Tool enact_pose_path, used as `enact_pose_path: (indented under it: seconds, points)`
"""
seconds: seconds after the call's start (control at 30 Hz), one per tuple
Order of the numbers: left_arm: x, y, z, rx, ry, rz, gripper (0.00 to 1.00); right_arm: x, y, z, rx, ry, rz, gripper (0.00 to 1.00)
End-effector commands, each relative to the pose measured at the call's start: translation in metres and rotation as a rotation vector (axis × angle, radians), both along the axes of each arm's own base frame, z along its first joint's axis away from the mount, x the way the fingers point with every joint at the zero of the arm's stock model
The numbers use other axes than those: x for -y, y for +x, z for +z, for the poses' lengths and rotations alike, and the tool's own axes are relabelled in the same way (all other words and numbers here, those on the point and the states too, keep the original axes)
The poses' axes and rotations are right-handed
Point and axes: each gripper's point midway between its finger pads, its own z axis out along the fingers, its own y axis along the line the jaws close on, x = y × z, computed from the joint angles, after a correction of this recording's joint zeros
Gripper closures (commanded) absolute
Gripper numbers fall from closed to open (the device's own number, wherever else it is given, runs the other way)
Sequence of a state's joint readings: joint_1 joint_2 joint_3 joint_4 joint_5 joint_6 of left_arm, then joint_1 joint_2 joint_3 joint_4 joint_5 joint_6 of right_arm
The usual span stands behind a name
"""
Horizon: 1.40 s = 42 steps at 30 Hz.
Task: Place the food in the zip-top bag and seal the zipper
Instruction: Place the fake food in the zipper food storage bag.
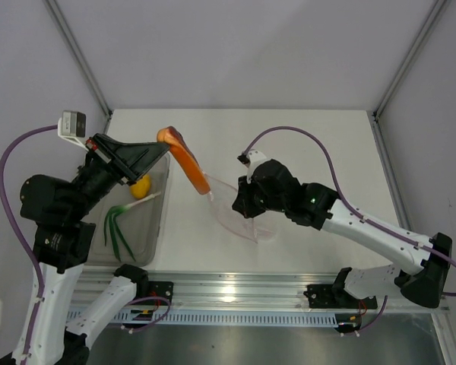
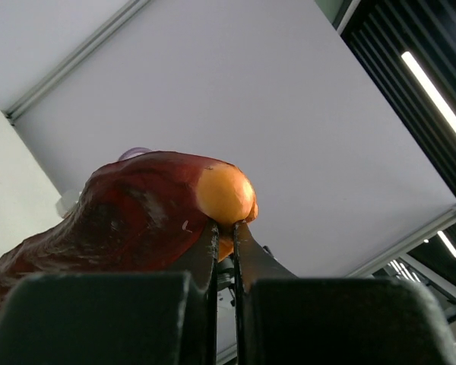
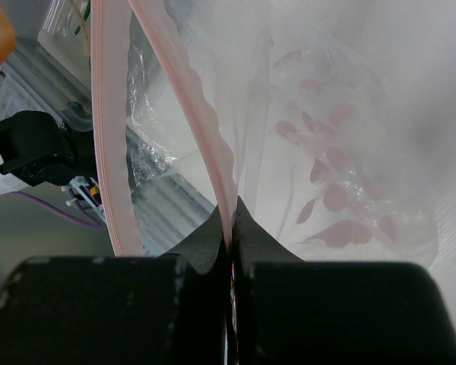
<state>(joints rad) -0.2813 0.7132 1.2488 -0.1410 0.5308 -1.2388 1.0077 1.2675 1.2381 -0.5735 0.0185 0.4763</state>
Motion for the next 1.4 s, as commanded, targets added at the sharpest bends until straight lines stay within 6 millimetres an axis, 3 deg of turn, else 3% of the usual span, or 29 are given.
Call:
enact_pose_path:
  seconds: [0.0, 0.33, 0.83, 1.17, 1.37]
  points:
    - [0.002, -0.017, 0.02, 0.06, -0.066, -0.065, 0.99, -0.01, 0.008, 0.007, 0.025, 0.038, -0.032, 1.0]
    - [-0.002, -0.03, 0.023, 0.065, -0.09, -0.058, 0.99, -0.013, 0.015, 0.004, 0.037, 0.037, -0.062, 1.0]
    - [0.006, -0.008, -0.007, 0.014, -0.099, -0.064, 1.0, -0.031, 0.0, 0.027, -0.021, 0.166, 0.003, 1.0]
    - [0.012, -0.006, -0.03, 0.05, -0.032, -0.072, 0.99, -0.03, -0.006, 0.062, -0.058, 0.302, 0.019, 1.0]
    - [0.015, -0.011, -0.048, 0.07, 0.04, -0.067, 1.0, -0.027, -0.003, 0.072, -0.084, 0.358, 0.006, 1.0]
